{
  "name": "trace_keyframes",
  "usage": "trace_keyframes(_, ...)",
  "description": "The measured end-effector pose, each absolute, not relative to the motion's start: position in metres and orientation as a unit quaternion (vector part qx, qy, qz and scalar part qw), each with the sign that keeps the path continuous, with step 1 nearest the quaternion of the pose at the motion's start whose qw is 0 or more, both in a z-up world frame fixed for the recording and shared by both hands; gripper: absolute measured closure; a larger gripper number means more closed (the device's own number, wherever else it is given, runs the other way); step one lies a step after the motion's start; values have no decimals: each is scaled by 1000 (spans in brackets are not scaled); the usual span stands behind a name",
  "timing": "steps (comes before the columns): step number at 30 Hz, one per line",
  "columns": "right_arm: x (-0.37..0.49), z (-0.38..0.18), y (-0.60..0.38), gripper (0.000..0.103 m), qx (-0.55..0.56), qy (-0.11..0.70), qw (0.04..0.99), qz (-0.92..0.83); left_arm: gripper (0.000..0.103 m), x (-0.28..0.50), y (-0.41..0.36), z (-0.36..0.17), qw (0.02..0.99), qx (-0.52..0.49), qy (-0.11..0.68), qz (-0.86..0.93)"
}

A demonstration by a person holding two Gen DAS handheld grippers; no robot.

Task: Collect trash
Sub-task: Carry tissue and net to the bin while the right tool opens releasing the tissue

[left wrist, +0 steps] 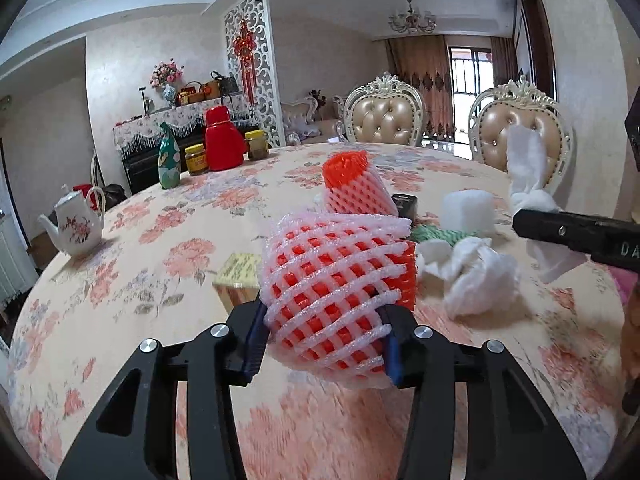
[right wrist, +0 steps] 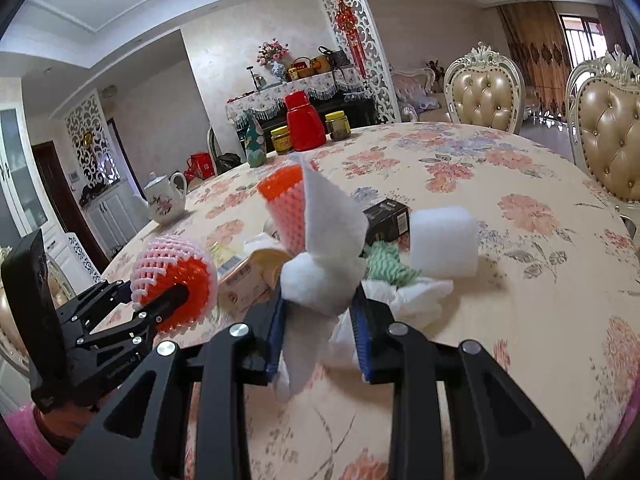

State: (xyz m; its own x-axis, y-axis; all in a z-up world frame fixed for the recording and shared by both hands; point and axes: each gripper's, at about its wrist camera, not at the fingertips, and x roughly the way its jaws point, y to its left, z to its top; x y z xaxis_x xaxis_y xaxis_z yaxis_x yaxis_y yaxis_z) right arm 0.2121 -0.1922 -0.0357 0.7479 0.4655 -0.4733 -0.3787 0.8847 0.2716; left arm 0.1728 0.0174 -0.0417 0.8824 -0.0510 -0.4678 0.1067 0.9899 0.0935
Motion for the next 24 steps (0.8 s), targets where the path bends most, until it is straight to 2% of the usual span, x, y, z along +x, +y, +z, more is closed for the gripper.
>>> trace_keyframes(24,141,-52,-190,74,-15,273,945,179,58,111,4,-41,971,21,228,-71)
